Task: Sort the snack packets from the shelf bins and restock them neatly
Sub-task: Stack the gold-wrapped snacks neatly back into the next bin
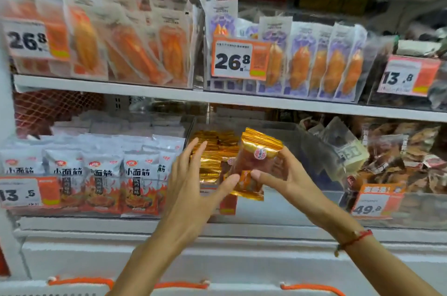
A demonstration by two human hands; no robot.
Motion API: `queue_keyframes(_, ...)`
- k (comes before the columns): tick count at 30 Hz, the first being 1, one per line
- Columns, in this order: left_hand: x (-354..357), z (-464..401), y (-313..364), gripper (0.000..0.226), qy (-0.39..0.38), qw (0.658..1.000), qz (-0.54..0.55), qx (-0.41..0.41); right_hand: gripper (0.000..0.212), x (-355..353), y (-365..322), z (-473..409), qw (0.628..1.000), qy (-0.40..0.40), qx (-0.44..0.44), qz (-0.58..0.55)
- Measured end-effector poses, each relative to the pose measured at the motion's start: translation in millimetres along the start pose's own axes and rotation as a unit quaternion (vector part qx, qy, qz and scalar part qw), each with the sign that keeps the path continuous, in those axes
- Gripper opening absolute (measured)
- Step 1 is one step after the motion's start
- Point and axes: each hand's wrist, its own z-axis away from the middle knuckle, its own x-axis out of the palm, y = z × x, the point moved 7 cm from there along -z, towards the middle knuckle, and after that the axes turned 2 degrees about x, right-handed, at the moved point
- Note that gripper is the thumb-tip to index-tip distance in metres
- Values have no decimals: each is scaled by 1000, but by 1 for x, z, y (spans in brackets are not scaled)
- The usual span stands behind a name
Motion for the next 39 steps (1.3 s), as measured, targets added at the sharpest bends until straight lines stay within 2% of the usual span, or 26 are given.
queue_keyframes(1,-9,-6,-9,108,29,999,-42,11,59,-9,2,-12,1000,23,-4,15)
queue_keyframes(3,-16,-16,-27,124,35,993,-116,-5,61,-20,10,-39,996,37,3,76)
queue_keyframes(5,-13,-21,-43,134,3,983,-184,-30,58,-18,25,-63,991,11,43,124)
queue_keyframes(7,-8,-23,-51,138,-1,974,-226,-21,60,-6,46,-82,984,-32,96,147)
queue_keyframes(10,-6,-25,-56,137,24,974,-227,-2,55,22,73,-95,964,-115,158,178)
queue_keyframes(12,-7,-25,-57,135,35,974,-224,9,55,38,84,-101,954,-162,168,189)
queue_keyframes(17,-5,-24,-57,133,37,972,-232,17,89,31,85,-111,930,-111,159,312)
queue_keyframes(19,-6,-24,-57,132,37,971,-237,24,91,27,78,-110,932,-106,167,304)
queue_keyframes(22,-6,-23,-56,131,38,969,-244,32,79,25,73,-104,937,-129,185,266)
queue_keyframes(28,-6,-22,-52,129,41,969,-244,28,70,30,68,-106,936,-83,98,327)
queue_keyframes(32,-6,-21,-51,128,43,965,-255,33,69,32,76,-106,940,-89,105,313)
queue_keyframes(36,-7,-21,-49,129,45,966,-253,32,83,34,66,-114,900,-102,56,419)
queue_keyframes(39,-6,-21,-50,129,47,965,-257,32,77,42,62,-117,878,-104,15,467)
